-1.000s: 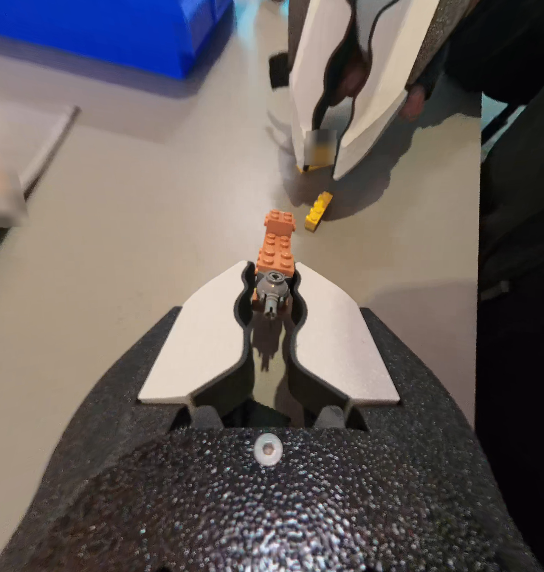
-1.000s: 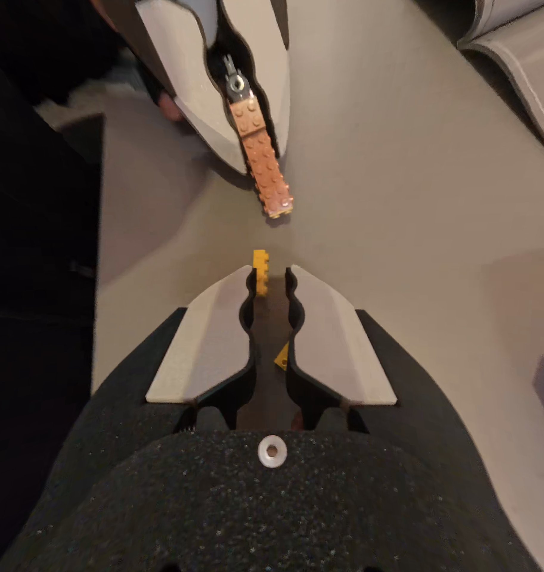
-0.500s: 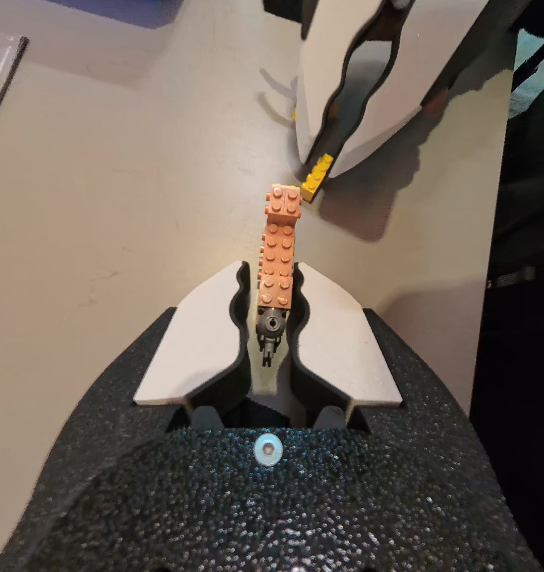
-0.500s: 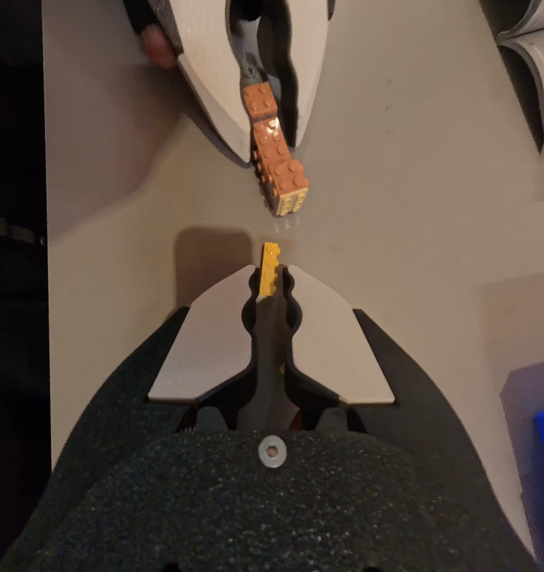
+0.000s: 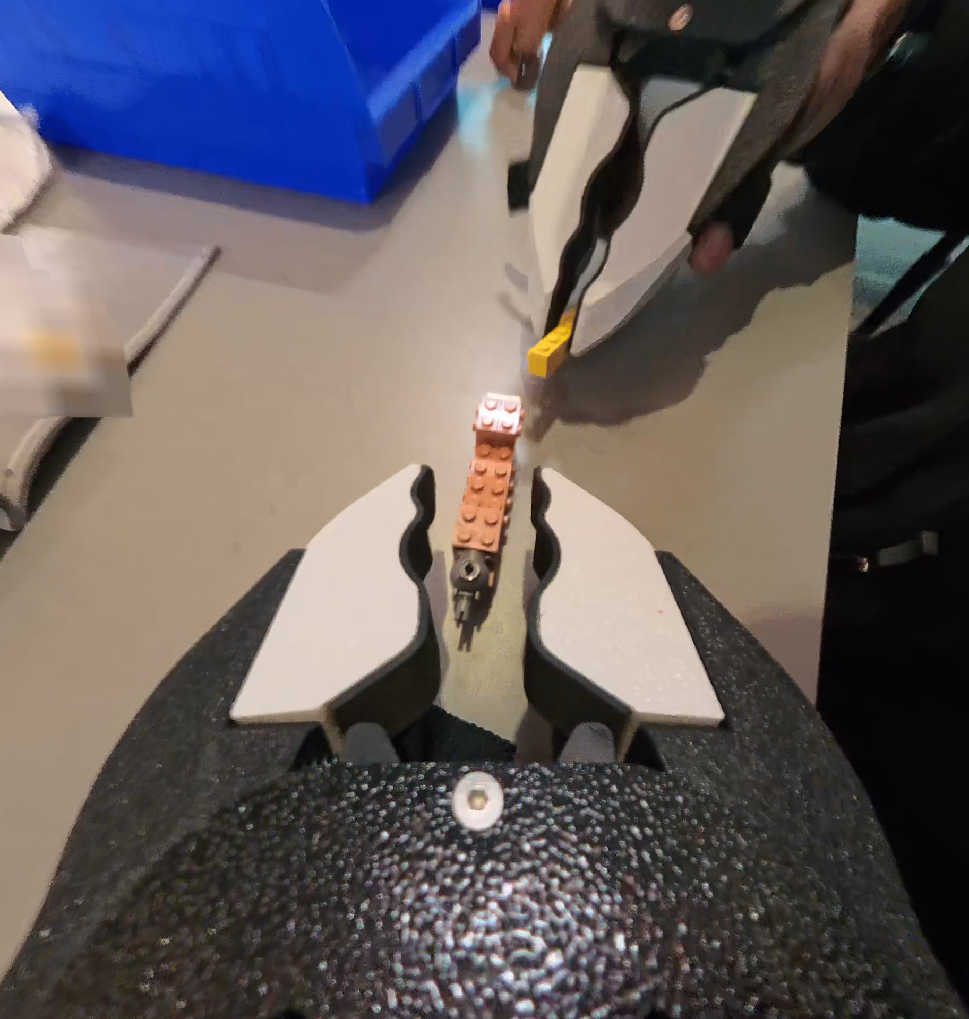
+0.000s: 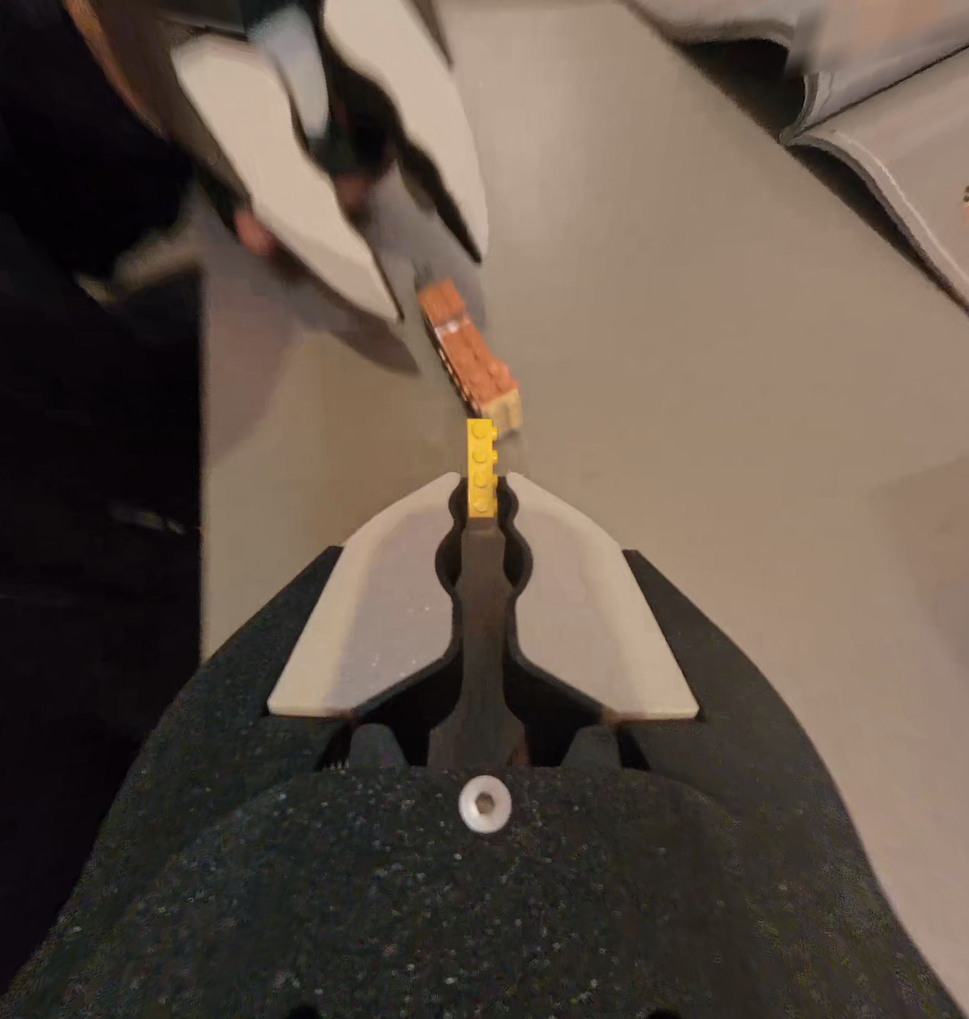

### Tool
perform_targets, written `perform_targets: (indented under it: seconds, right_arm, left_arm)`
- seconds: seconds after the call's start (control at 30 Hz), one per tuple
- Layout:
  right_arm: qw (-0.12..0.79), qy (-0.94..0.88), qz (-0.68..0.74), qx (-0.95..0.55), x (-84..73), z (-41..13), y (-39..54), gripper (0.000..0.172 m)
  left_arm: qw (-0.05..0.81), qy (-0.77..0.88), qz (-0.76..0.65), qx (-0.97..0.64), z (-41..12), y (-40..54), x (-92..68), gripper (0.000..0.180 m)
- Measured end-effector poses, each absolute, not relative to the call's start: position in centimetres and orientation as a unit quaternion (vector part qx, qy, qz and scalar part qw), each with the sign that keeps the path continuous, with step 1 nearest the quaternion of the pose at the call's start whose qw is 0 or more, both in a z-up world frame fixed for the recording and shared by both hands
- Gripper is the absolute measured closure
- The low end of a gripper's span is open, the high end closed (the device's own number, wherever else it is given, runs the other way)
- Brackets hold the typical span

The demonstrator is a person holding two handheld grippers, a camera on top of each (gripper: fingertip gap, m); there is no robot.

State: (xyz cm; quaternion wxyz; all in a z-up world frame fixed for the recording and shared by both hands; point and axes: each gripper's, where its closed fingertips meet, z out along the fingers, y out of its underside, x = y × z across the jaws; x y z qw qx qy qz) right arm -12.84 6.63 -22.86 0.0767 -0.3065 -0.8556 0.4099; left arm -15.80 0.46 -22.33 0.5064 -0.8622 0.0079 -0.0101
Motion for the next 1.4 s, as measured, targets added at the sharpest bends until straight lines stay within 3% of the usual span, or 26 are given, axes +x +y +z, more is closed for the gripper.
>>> perform_targets:
  seconds: [0.23,0.63,0.87,1.07,1.2,1.4]
  right_arm:
    - [-0.068,-0.711,0.55,-0.432,-13.8,-19.3,5.0,0.162]
    - [-0.102,-0.654,0.575,-0.481,-13.7,-17.6,0.0,0.162]
    - [-0.104,-0.654,0.587,-0.466,-13.3,-17.4,-1.3,0.161]
    - [-0.044,-0.679,0.613,-0.401,-13.5,-16.5,-0.7,0.129]
    - [0.077,-0.717,0.628,-0.293,-13.5,-15.3,1.0,0.127]
    - [0.308,-0.783,0.533,-0.085,-13.2,-15.4,1.6,0.132]
  left_arm:
    - [0.619,0.036,0.063,-0.782,-18.5,1.8,-13.8,0.14]
    - [0.628,0.031,0.214,-0.747,-17.5,2.5,-14.3,0.132]
    - [0.631,0.039,0.221,-0.742,-17.4,2.1,-14.5,0.143]
    - [0.643,0.025,0.155,-0.749,-17.0,2.0,-14.5,0.143]
    - [0.662,-0.013,0.028,-0.749,-16.5,1.1,-14.5,0.144]
    - [0.671,-0.094,-0.252,-0.691,-15.1,0.3,-13.4,0.144]
